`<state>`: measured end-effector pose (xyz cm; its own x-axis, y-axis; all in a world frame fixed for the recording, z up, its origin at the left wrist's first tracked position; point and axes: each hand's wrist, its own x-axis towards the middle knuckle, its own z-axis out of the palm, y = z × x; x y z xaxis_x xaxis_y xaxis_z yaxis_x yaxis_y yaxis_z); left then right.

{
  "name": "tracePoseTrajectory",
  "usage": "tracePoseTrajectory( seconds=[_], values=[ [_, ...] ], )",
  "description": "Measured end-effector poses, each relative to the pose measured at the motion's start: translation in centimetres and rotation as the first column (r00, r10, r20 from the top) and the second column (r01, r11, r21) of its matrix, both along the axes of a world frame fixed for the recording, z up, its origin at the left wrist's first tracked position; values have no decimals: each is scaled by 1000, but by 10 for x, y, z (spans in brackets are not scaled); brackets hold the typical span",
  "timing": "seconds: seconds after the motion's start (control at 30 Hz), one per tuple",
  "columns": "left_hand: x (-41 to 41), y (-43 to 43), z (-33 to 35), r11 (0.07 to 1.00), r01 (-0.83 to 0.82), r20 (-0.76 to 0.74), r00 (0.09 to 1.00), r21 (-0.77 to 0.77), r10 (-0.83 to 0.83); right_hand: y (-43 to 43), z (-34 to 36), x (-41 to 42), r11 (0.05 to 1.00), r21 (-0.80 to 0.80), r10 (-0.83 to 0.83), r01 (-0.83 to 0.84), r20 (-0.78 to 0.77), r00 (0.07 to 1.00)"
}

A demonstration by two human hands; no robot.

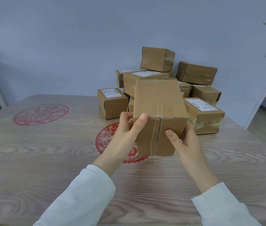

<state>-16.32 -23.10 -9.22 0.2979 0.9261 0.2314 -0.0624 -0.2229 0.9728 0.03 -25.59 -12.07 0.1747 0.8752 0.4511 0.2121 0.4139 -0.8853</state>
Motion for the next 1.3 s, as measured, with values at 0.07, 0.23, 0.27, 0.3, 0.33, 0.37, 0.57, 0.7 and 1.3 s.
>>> tracePoseTrajectory(
  seconds=[0.07,0.23,0.27,0.3,0.33,0.37,0.57,0.7,1.3],
  values=[
    [-1,2,-2,1000,2,22,1000,-21,-2,-1,0,1,999,-21,30,-30,-26,999],
    [-3,6,-10,1000,15,-38,999,-3,-15,-8,6,1,994,-104,39,-46,-65,997],
    [-4,5,-11,1000,30,-38,999,0,-30,-8,6,1,992,-120,33,-39,-59,998],
    [-4,5,-11,999,44,-37,998,3,-44,-8,6,2,990,-136,29,-37,-57,998],
    [-5,4,-11,998,55,-41,998,7,-55,-7,7,3,988,-148,36,-47,-72,997],
    [-4,4,-11,998,60,-46,997,12,-59,-6,6,4,986,-155,47,-61,-88,995],
    [-5,6,-8,1000,-3,-45,999,19,4,-7,5,3,984,-132,107,-123,-126,986],
    [-5,2,-7,998,26,-103,995,61,-19,-6,5,2,990,-99,85,-103,-173,981],
    [-6,6,-14,993,65,-105,993,103,-54,-7,3,4,996,-69,59,-64,-80,995]
  ],
)
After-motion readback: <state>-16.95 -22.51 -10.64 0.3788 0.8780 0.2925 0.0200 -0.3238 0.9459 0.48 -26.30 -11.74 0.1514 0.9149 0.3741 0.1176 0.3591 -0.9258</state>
